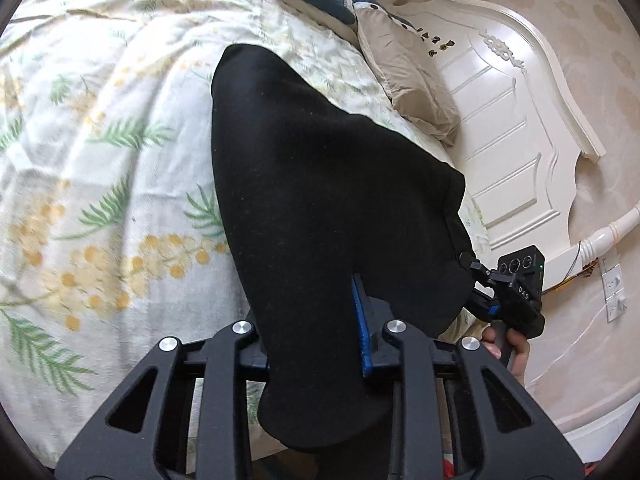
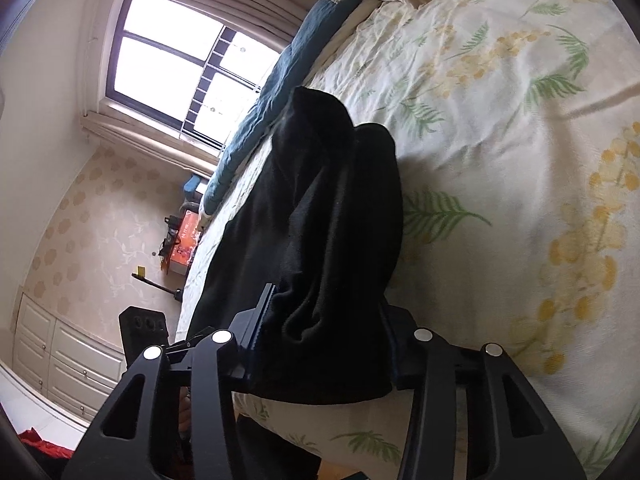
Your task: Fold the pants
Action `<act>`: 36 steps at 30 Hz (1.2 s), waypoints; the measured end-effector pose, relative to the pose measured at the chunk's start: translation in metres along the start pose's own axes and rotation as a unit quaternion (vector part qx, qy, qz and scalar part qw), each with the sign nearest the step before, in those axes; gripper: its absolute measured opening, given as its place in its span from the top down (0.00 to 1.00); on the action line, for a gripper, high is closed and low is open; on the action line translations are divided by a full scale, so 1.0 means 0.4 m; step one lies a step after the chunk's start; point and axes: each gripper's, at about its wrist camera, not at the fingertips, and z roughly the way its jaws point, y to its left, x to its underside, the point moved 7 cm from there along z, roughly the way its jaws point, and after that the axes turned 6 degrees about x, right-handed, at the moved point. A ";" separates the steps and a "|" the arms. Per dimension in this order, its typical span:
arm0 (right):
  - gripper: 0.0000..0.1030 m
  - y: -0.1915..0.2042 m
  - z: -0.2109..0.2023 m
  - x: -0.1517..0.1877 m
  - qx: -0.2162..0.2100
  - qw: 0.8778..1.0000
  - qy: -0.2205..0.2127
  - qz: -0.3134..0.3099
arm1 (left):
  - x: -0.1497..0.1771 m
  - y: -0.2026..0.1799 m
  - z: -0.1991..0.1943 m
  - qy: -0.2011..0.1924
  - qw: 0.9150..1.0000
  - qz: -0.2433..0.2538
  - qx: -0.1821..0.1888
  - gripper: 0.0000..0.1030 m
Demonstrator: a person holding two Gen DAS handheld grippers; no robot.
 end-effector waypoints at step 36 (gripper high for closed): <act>0.57 0.177 0.261 0.049 -0.077 0.993 0.084 -0.026 | 0.026 0.228 -0.257 -0.080 0.994 -0.064 -0.039 0.73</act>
